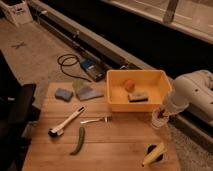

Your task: Place grapes in paper cup

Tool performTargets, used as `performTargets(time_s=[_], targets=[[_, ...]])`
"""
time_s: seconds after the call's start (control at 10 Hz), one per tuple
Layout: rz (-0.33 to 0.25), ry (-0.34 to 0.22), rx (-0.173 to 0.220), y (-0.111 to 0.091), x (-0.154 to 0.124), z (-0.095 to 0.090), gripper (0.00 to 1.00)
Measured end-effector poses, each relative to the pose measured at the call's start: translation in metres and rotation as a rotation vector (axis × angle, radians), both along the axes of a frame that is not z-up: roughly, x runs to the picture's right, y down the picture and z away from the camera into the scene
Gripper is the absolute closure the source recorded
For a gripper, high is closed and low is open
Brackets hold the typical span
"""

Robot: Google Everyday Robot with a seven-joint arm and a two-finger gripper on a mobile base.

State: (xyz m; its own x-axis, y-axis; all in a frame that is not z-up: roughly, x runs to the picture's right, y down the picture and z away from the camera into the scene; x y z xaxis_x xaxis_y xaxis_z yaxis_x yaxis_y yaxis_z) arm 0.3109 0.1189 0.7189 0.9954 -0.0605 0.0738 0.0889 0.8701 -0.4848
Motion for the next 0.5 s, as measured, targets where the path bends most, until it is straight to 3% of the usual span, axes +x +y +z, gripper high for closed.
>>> performTargets(time_s=[0.2,0.5], targets=[[0.0,-0.013,-0.003,0.001,-0.008,0.007,0.29],[-0.012,-0.035,-0.008,0.005,-0.021,0.009,0.25]])
